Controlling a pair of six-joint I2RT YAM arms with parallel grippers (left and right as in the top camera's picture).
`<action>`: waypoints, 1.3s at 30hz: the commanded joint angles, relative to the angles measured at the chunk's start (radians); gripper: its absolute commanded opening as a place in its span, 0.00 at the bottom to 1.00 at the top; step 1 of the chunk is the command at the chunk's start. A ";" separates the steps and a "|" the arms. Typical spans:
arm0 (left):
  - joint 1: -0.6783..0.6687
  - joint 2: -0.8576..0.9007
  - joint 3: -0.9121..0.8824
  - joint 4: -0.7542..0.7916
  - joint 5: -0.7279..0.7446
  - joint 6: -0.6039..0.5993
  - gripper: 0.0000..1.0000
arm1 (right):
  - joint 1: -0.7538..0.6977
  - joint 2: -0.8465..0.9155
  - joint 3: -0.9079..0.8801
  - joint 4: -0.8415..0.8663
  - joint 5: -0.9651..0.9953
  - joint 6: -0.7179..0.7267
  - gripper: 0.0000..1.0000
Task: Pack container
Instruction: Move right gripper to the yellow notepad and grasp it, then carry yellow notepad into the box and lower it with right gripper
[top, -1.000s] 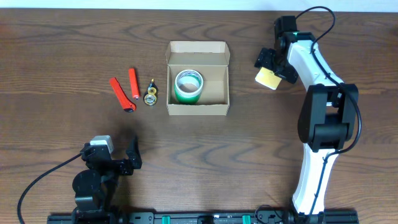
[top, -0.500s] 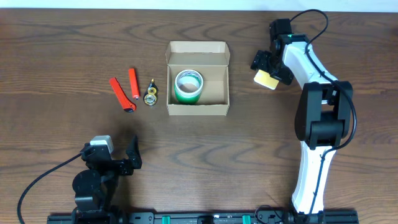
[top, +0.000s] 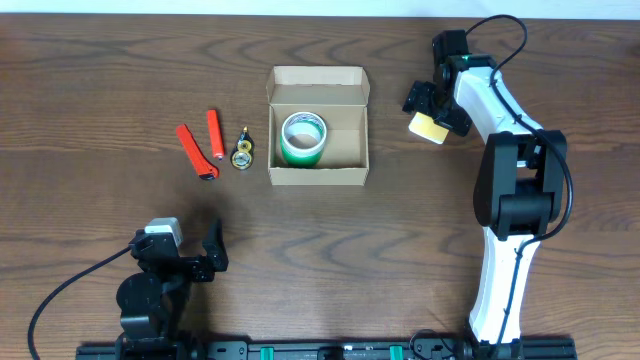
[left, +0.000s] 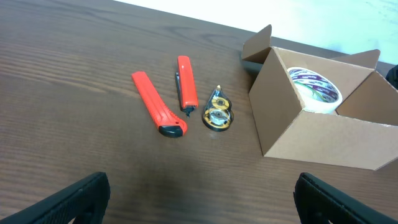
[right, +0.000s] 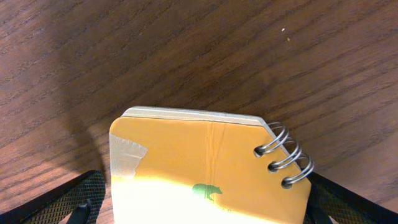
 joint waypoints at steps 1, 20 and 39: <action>0.002 -0.005 -0.021 -0.003 0.004 -0.006 0.95 | 0.008 0.031 -0.031 0.011 -0.009 -0.008 0.98; 0.002 -0.005 -0.021 -0.003 0.004 -0.006 0.95 | 0.008 0.025 -0.018 0.006 -0.072 -0.008 0.72; 0.002 -0.005 -0.021 -0.003 0.004 -0.006 0.95 | 0.259 -0.186 0.336 -0.232 -0.205 -0.172 0.68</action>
